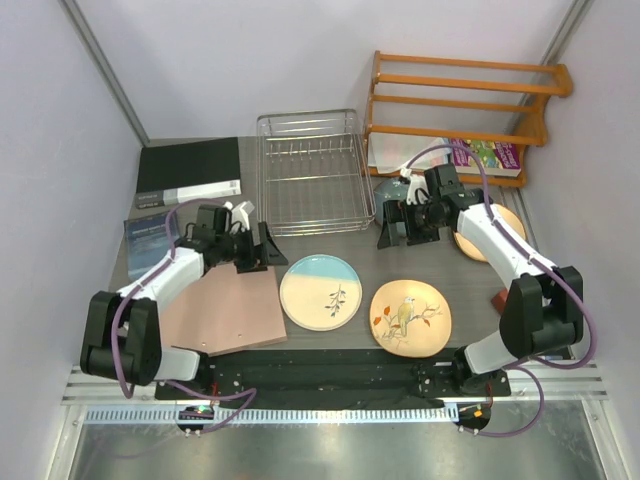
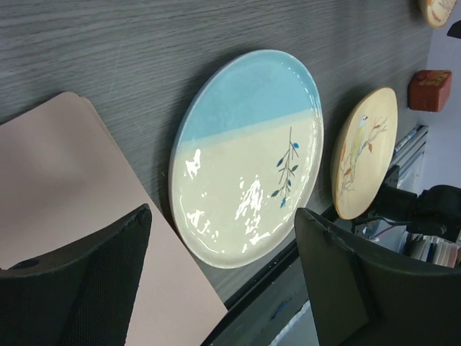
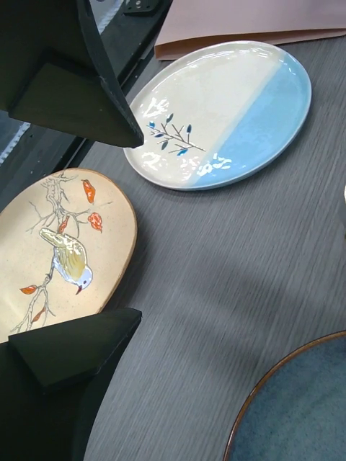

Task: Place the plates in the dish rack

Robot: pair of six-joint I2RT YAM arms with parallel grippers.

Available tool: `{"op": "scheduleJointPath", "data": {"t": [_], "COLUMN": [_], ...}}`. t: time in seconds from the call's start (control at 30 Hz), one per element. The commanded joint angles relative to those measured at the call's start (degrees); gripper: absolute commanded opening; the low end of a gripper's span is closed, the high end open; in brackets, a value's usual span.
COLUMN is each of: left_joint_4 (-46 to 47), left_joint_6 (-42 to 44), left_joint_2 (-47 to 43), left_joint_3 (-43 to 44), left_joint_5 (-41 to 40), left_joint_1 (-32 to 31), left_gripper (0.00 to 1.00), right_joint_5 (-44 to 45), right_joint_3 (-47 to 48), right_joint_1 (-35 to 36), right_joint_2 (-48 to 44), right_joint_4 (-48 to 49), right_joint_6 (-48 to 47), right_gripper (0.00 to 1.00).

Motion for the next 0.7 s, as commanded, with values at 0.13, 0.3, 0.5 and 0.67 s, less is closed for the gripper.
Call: {"op": "scheduleJointPath", "data": {"t": [0.13,0.3,0.5,0.67], "left_joint_4": [1.10,-0.67,-2.25,-1.73], "left_joint_6": [6.52,9.95,11.62,10.57], "left_joint_2": [6.15,8.53,9.58,10.11], "left_joint_3": [2.89,5.00,4.48,2.99], "left_joint_5": [1.28,1.02,-0.30,-0.74], "left_joint_1": [-0.68,-1.91,-2.44,-2.44], "left_gripper": [0.72,0.69,0.67,0.67], "right_joint_5": [-17.80,-20.73,-19.49,-21.60], "right_joint_3": [-0.84,-1.81,-4.09,-7.43], "right_joint_1": [0.08,0.17,0.17,0.34], "right_joint_2": [5.29,9.42,10.22,10.48], "right_joint_4": [6.92,12.02,15.89,18.53], "right_joint_6": [-1.25,0.06,1.03,1.39], "right_gripper": [1.00,1.00,1.00,1.00]}}
